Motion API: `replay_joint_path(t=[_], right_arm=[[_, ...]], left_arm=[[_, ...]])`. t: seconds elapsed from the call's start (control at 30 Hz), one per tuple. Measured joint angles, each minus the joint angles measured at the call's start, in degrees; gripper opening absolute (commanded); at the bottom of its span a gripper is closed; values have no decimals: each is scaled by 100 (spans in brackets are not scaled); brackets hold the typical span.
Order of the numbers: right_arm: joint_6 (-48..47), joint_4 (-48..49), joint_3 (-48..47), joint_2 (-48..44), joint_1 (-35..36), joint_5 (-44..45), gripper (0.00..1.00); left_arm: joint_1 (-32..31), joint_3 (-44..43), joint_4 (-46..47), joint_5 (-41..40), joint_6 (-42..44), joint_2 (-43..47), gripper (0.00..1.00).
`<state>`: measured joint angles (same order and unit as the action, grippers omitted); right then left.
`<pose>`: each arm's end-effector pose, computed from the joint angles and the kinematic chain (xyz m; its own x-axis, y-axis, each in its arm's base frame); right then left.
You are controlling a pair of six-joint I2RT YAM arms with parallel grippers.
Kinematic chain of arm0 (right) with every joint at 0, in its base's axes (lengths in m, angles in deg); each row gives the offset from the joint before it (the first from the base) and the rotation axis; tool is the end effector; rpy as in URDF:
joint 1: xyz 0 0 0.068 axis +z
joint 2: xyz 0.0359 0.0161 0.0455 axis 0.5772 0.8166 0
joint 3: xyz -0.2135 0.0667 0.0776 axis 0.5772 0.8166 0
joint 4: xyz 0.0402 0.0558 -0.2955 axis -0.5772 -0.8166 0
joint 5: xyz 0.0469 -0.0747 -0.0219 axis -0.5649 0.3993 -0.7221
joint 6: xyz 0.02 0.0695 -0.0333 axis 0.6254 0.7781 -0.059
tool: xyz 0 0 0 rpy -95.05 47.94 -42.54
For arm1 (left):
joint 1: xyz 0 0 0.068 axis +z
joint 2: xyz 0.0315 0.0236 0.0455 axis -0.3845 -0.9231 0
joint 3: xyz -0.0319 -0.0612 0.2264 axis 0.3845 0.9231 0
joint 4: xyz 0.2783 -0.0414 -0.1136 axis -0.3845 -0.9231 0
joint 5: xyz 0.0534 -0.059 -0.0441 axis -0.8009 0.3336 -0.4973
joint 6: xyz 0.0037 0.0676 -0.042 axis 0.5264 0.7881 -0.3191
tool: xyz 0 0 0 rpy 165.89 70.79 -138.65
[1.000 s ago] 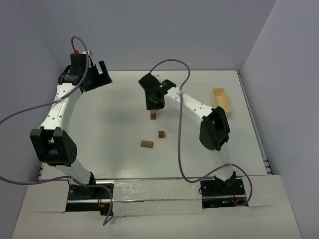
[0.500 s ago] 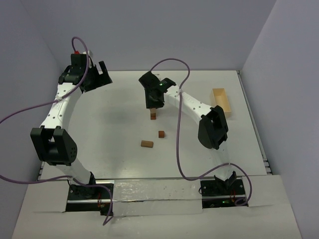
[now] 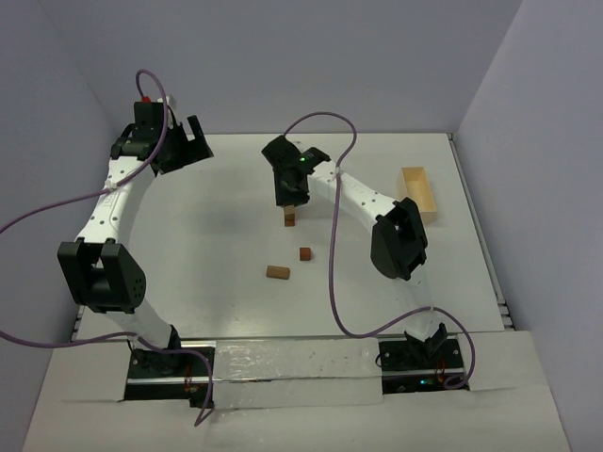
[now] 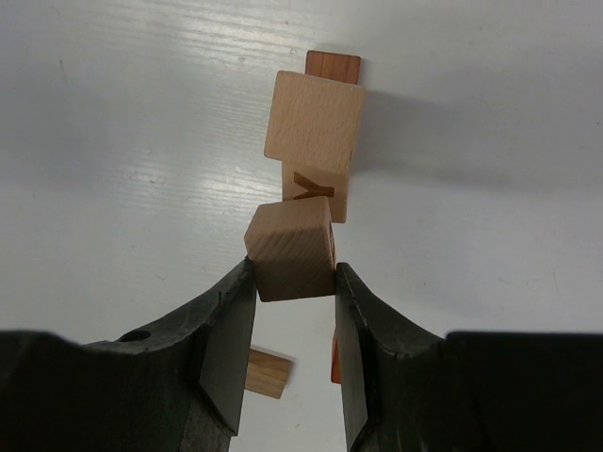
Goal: Build the wood block tower
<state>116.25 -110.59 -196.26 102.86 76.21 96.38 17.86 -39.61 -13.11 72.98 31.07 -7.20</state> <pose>0.3914 0.3218 0.1985 -0.8591 -0.0840 -0.5048 -0.1550 0.9828 0.1003 0.4395 -0.0420 0.2960 -0.6573 -0.3269 -0.6791 -0.1170 0.9344 -0.3366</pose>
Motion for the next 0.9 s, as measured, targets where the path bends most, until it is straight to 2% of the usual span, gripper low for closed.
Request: replay_joint_path(t=[0.9], right_arm=[[-7, -44, -158, 43, -180, -210, 7]], left_arm=[[0, 0, 0, 30, -8, 0, 99]])
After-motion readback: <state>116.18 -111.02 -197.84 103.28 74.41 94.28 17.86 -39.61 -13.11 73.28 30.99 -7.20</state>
